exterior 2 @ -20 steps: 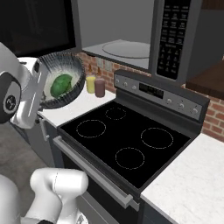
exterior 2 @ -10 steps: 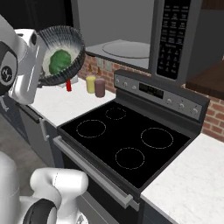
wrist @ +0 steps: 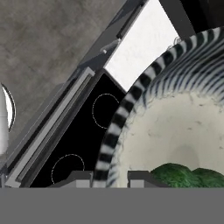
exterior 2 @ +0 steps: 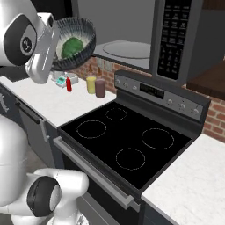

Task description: Pick the broccoli from the sink and place it in the bowl. Then pick the bowl and place it in the microwave. Then close the microwave door and press the start button.

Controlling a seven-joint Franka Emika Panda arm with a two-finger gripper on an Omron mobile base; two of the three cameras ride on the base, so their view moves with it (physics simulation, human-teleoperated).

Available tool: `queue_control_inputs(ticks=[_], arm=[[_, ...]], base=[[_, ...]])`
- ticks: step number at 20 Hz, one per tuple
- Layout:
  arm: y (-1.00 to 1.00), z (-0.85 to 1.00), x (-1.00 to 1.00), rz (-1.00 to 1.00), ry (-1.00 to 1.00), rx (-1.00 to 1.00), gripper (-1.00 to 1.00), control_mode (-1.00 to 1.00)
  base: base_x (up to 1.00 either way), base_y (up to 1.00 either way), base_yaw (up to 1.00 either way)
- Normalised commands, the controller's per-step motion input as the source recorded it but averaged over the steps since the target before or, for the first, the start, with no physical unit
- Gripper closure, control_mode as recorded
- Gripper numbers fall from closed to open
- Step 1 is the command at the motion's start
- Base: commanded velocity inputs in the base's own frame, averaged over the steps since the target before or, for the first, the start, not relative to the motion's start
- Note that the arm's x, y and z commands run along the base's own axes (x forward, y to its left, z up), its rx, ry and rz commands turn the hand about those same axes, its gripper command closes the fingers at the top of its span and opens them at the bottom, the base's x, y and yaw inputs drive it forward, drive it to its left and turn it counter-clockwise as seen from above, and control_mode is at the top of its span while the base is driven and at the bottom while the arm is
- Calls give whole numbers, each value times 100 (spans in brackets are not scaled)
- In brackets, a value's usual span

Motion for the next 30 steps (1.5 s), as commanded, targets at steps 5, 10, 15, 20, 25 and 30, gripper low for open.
queue_control_inputs(ticks=[5,10,15,20,25,30], arm=[[-22,0,56,0,0,0,100,-100],[-21,0,88,-1,3,0,100,-100],[-22,0,68,0,4,1,100,-100],[-21,0,70,0,0,0,100,-100],[-20,0,60,0,0,0,100,-100],[-22,0,54,-1,0,0,100,-100]], base=[[0,0,0],[0,0,0],[0,0,0],[0,0,0],[0,0,0],[0,0,0]])
